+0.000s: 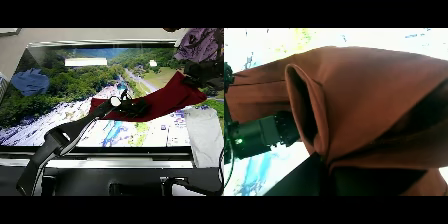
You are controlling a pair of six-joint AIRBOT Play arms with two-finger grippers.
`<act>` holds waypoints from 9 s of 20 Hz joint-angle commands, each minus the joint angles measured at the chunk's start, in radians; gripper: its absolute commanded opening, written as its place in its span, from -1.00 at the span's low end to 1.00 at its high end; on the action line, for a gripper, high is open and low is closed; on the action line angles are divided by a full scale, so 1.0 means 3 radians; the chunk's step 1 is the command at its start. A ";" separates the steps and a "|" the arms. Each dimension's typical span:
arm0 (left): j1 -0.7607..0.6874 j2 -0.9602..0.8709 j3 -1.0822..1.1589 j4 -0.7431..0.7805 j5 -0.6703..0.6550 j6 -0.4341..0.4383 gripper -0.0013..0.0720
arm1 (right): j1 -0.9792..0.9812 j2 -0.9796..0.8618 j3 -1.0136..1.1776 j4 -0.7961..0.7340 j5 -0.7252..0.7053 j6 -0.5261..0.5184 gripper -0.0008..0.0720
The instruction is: Fold the clothes and pants, and hang the long-sleeved shirts on hangers.
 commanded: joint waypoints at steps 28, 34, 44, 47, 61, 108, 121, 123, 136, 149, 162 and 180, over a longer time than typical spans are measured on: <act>0.3126 0.2209 -0.0003 0.2951 -0.2614 0.0384 -0.93 | 0.2635 -0.1544 0.0018 0.0259 -0.2295 0.1704 -0.91; 0.3124 0.2204 -0.0112 0.2951 -0.2612 0.0384 -0.93 | 0.2575 -0.1451 0.0118 0.0477 -0.2405 0.1567 0.72; 0.3126 0.2205 -0.0112 0.2951 -0.2580 0.0384 -0.93 | 0.0562 -0.0727 0.0144 0.0726 -0.0397 -0.0020 0.72; 0.3126 0.2205 -0.0112 0.2951 -0.2580 0.0384 -0.93 | 0.0066 -0.0727 -0.0476 0.1443 -0.0399 -0.0585 0.72; 0.3124 0.2205 -0.0112 0.2949 -0.2617 0.0381 -0.92 | -0.0056 -0.1244 -0.2185 0.2673 -0.1555 -0.1991 0.50; 0.3126 0.2205 -0.0112 0.2950 -0.3199 0.0384 -0.92 | -0.1258 -0.0184 0.0191 -0.0825 -0.0778 0.1809 -0.92; 0.3126 0.2214 -0.0112 0.2950 -0.3427 0.0558 -0.92 | -0.1258 0.0029 -0.0286 -0.1855 0.0251 0.1846 -0.92; 0.3126 0.2214 -0.0112 0.2950 -0.3426 0.0558 -0.93 | -0.1258 0.0261 -0.0800 -0.2046 0.0137 0.1818 -0.92; 0.3126 0.2214 -0.0112 0.2951 -0.3422 0.0558 -0.92 | -0.1258 0.1063 -0.3072 -0.2495 -0.0587 0.1891 -0.92; 0.3126 0.2213 -0.0112 0.2963 -0.3413 0.0557 -0.92 | -0.1258 0.1063 -0.3624 -0.2786 -0.0804 0.1888 -0.91; 0.3129 0.2421 -0.0109 0.2962 -0.3217 0.0898 -0.93 | -0.1021 0.1064 -0.2510 -0.0654 -0.1962 0.0262 -0.19; 0.3021 0.4167 -0.2560 0.2960 -0.1986 0.1094 -0.92 | 0.2399 0.1022 -0.2482 -0.0285 -0.2271 -0.0217 -0.68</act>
